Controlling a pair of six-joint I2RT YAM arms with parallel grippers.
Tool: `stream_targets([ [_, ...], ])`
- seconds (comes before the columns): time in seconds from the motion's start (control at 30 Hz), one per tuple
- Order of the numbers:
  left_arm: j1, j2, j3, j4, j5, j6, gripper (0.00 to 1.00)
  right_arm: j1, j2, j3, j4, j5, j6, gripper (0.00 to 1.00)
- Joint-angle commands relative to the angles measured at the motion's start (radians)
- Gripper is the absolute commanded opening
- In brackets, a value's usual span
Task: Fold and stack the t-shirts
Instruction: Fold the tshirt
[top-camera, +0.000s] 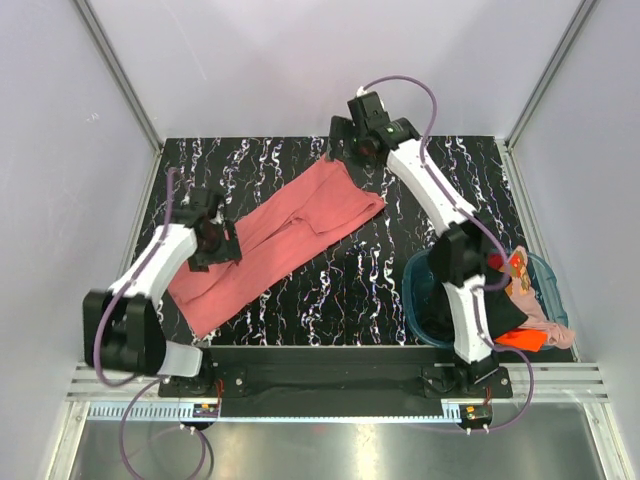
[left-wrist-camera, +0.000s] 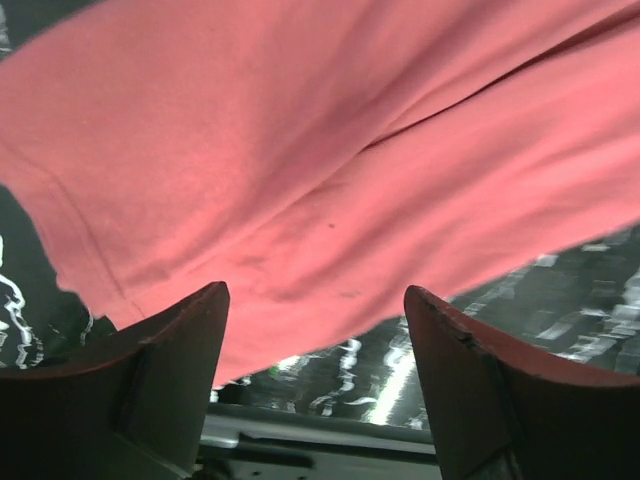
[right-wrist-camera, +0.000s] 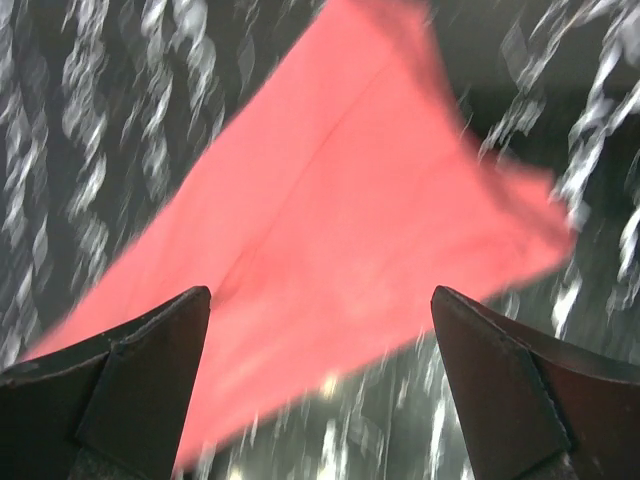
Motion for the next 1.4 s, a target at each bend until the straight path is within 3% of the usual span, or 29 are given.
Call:
stream_targets([
  [0.0, -0.045, 0.130, 0.044, -0.014, -0.123, 0.076, 0.78, 0.035, -0.214, -0.198, -0.112, -0.156, 0.020, 1.00],
  [0.23, -0.056, 0.331, 0.055, 0.033, -0.152, 0.125, 0.80, 0.050, -0.560, -0.710, -0.015, -0.178, -0.023, 1.00],
  [0.37, -0.085, 0.406, 0.070, 0.029, -0.126, 0.098, 0.78, 0.048, -0.681, -0.858, -0.005, -0.136, -0.035, 1.00],
  [0.5, -0.199, 0.466, 0.093, 0.022, -0.076, 0.030, 0.77, 0.047, -0.767, -0.949, 0.015, -0.119, -0.044, 1.00],
  [0.63, -0.319, 0.535, 0.130, 0.036, 0.090, -0.120, 0.76, 0.032, -0.792, -0.993, 0.032, -0.122, -0.035, 1.00],
  [0.83, -0.531, 0.502, 0.202, 0.150, 0.345, -0.390, 0.76, -0.016, -0.790, -0.992, 0.034, -0.135, -0.026, 1.00],
  [1.0, -0.628, 0.364, 0.252, 0.216, 0.409, -0.479, 0.77, -0.067, -0.711, -0.944, 0.003, -0.127, -0.038, 1.00],
  [1.17, -0.542, 0.158, 0.331, 0.118, 0.258, -0.380, 0.81, -0.074, -0.547, -0.820, 0.017, -0.112, -0.006, 1.00],
  [1.37, -0.317, 0.124, 0.280, 0.146, 0.308, -0.217, 0.78, -0.074, -0.252, -0.492, -0.067, -0.078, 0.043, 1.00],
])
